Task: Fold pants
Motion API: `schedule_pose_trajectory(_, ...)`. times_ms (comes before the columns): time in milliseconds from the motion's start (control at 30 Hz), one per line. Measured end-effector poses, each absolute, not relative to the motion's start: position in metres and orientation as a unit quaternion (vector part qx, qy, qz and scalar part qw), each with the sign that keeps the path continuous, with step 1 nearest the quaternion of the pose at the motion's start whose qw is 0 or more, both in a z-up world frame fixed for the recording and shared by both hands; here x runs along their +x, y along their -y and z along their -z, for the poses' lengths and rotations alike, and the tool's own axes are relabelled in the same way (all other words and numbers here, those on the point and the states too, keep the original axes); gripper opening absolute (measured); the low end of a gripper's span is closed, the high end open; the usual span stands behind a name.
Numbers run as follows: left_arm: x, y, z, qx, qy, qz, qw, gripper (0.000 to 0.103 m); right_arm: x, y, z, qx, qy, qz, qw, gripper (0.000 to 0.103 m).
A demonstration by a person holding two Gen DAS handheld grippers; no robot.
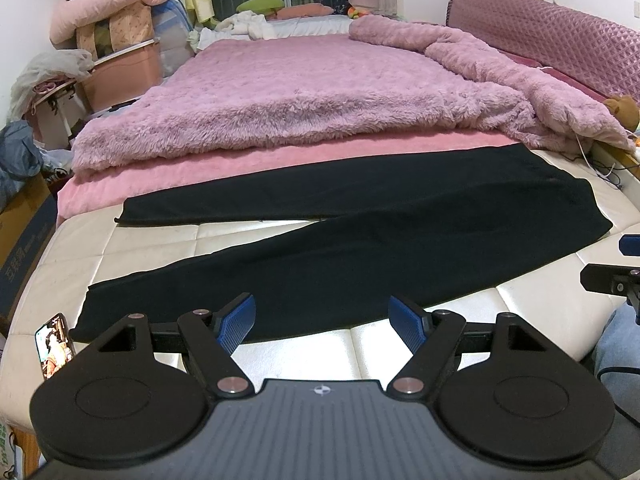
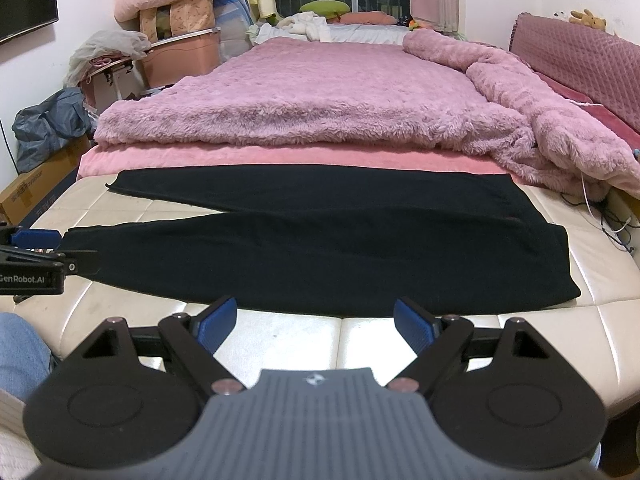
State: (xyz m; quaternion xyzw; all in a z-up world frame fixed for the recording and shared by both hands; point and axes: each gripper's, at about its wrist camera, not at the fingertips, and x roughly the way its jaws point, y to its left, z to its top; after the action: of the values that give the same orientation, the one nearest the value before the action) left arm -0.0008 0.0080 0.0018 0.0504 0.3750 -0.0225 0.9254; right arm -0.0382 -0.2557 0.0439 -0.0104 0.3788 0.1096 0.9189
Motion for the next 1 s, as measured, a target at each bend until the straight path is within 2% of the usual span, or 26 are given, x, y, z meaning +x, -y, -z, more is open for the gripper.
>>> schedule_pose_trajectory(633, 0.0, -0.002, 0.001, 0.06, -0.369, 0.033, 0.927, 0.088, -0.035, 0.259, -0.042, -0.011, -0.381, -0.109, 0.918, 0.082)
schedule_pose_trajectory(767, 0.011, -0.009, 0.009, 0.092, -0.359, 0.03, 0.928, 0.08, -0.027, 0.267, -0.04, -0.024, -0.374, -0.097, 0.922, 0.082)
schedule_pose_trajectory(1000, 0.036, -0.03, 0.025, 0.126, -0.35, 0.053, 0.927, 0.076, 0.002, 0.299, -0.035, -0.062, -0.336, -0.073, 0.937, 0.082)
